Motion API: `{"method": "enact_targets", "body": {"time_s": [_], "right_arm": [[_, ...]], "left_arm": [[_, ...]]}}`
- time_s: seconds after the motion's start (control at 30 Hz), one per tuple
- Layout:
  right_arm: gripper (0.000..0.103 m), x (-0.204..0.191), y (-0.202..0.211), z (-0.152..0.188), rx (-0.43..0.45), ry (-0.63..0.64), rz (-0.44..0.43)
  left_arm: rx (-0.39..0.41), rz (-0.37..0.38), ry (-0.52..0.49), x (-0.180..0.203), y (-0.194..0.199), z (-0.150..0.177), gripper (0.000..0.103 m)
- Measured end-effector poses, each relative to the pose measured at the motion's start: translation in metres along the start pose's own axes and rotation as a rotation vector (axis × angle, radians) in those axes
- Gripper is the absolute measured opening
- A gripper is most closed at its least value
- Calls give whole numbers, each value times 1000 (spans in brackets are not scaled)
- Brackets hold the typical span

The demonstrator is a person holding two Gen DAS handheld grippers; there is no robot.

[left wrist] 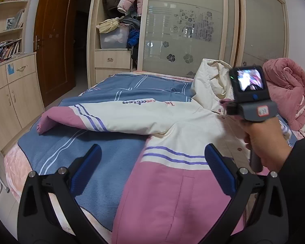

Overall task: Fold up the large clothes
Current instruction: 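Grasp the folded sleeve cuff again with the right tool and adjust it, then release the sleeve and lift the right tool away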

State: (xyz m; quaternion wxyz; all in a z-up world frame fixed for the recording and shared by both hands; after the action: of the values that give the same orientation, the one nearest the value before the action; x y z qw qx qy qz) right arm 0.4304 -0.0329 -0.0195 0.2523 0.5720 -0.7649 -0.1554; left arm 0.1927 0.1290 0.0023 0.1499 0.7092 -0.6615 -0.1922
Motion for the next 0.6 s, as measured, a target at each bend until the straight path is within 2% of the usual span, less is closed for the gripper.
{"method": "enact_targets", "body": {"time_s": [0.1, 0.27, 0.37, 0.43, 0.47, 0.5, 0.53, 0.6], "right_arm": [[4, -30, 8, 0, 2, 28, -43], [0, -67, 2, 21, -51, 95, -78], [1, -71, 5, 29, -84, 42, -158], [41, -61, 25, 28, -57, -46, -235], [86, -52, 37, 25, -24, -94, -270], [99, -34, 57, 21, 35, -172, -332], [101, -15, 74, 20, 72, -230, -378], [101, 17, 97, 26, 79, -276, -437]], "left_arm": [[-3, -2, 1, -2, -1, 0, 101], [-5, -6, 6, -8, -1, 1, 101], [-6, -5, 8, -10, -1, 1, 101], [-4, -4, 8, -11, -1, 1, 101], [-4, 0, 9, -10, -1, 1, 101], [-4, 3, 10, -10, -1, 1, 101], [-3, 7, 9, -9, -1, 1, 101], [-6, 22, 7, -6, -1, 2, 101]]}}
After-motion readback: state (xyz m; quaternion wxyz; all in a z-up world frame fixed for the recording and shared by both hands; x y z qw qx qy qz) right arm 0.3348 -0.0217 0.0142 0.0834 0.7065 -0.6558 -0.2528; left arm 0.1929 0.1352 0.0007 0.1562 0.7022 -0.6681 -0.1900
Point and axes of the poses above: each gripper's, at about its wrist camera, not at the fingertips, and y roughly against the way its jaws point, x to its right, z to its underside, the point moved 7 cm from there along -y, roughly the way its jaws point, and after that the axes turned 10 degrees about -y, right-handed, at the moved point
